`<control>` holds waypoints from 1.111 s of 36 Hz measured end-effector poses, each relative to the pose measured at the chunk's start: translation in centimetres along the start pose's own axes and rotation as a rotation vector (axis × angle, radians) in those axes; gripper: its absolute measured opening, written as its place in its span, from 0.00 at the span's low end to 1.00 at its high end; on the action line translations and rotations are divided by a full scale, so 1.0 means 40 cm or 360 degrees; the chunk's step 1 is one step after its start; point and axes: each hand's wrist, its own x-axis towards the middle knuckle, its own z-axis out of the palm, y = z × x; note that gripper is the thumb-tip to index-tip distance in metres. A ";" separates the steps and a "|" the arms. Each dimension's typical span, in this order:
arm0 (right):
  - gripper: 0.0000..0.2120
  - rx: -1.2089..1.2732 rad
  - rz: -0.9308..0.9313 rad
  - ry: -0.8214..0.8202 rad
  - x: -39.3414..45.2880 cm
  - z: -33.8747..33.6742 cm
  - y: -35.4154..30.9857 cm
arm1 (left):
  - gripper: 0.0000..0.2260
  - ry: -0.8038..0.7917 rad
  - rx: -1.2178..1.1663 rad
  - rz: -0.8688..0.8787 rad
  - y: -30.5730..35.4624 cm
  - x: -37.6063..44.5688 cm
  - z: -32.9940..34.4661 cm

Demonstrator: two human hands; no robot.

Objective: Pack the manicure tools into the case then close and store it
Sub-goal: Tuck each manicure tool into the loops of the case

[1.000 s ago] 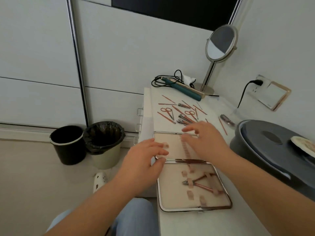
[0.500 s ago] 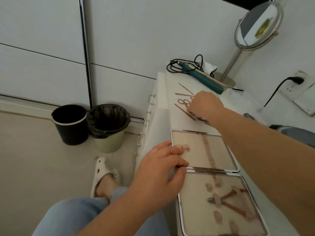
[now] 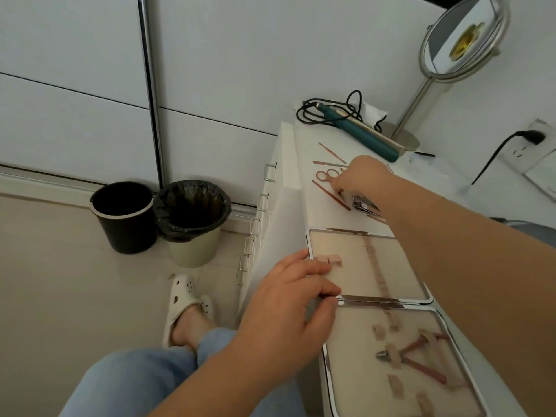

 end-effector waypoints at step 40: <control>0.08 0.1374 -0.0495 -0.0475 -0.540 0.033 0.190 | 0.03 0.0143 -0.1319 -0.0843 0.139 -0.023 -0.058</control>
